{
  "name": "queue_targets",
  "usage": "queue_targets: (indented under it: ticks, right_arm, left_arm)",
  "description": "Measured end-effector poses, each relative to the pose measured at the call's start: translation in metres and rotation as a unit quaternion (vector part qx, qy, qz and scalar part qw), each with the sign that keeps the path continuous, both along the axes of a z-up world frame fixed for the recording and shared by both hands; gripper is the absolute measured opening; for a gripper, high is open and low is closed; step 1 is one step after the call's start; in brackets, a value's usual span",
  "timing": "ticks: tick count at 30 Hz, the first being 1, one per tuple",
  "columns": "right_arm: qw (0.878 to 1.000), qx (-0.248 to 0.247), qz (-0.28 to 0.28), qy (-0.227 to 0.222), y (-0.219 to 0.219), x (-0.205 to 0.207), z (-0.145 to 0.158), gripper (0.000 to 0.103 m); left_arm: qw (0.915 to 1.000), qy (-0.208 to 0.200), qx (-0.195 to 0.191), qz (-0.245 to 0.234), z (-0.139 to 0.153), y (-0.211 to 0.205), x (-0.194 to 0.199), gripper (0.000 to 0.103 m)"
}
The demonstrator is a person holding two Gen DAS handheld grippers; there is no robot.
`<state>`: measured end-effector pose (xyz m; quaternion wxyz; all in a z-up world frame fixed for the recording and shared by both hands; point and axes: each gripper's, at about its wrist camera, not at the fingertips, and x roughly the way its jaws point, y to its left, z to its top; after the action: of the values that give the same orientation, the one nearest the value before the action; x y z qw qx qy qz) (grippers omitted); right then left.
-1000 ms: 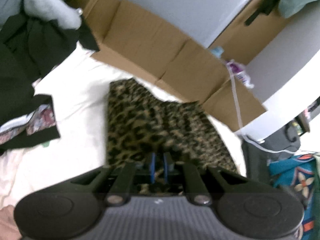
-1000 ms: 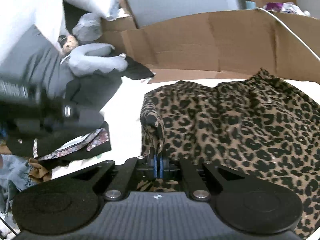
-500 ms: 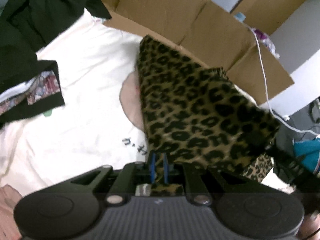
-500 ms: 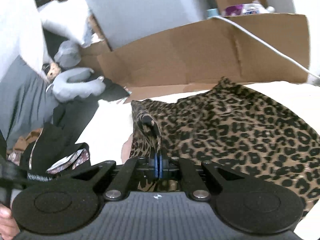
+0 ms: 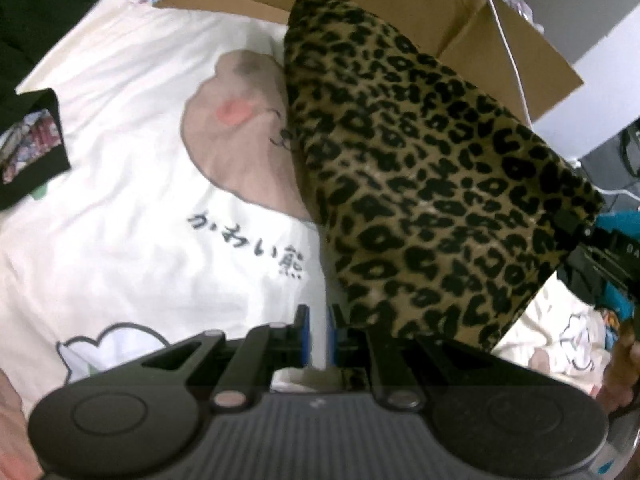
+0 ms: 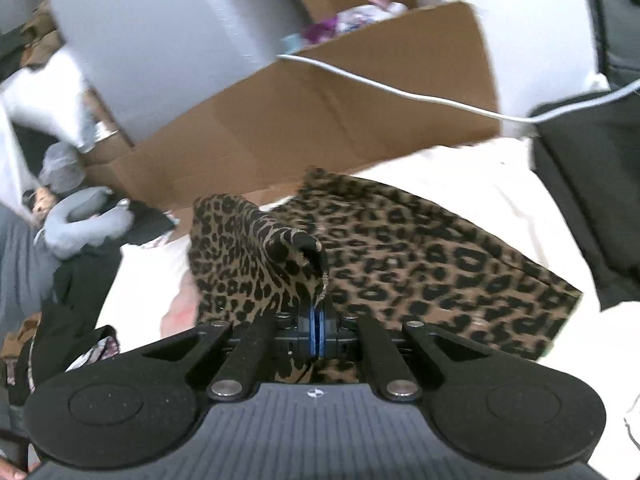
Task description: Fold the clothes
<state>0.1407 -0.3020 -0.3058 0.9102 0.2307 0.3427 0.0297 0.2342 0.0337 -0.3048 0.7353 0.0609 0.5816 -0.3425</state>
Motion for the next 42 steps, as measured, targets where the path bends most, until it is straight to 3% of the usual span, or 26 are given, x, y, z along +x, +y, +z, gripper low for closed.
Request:
queue_targets:
  ticks: [7,9,20,24,28,32,35,42]
  right_arm:
    - [0.998,-0.002,-0.050,0.027,-0.043,-0.007,-0.020,0.000]
    - [0.997,-0.003,-0.064,0.035,-0.055,-0.009,-0.026,0.000]
    - [0.993,-0.003,-0.100,0.064,-0.082,-0.010,-0.051,0.000]
    - [0.990,0.021,-0.102,0.091,-0.084,-0.005,-0.062,0.004]
    - [0.990,0.041,-0.097,0.092,-0.088,-0.005,-0.066,0.005]
    - [0.988,0.050,-0.108,0.094,-0.095,-0.003,-0.068,0.013]
    - [0.986,0.056,-0.119,0.100,-0.101,-0.003,-0.072,0.013]
    - [0.986,0.063,-0.112,0.104,-0.099,-0.001,-0.081,0.012]
  left_arm:
    - [0.9995,0.013,0.012,-0.028,-0.007,-0.017,-0.020,0.009]
    - [0.9992,0.020,0.011,-0.034,-0.010,-0.019,-0.023,0.014]
    - [0.9959,0.069,0.000,-0.058,-0.021,-0.027,-0.039,0.021]
    - [0.9953,0.083,-0.007,-0.050,-0.026,-0.029,-0.039,0.024]
    - [0.9935,0.098,0.010,-0.056,-0.038,-0.032,-0.043,0.025]
    - [0.9900,0.133,0.001,-0.047,-0.045,-0.030,-0.042,0.030]
    - [0.9866,0.160,-0.008,-0.029,-0.049,-0.026,-0.036,0.032]
    - [0.9665,0.249,-0.052,0.036,-0.062,-0.011,-0.026,0.032]
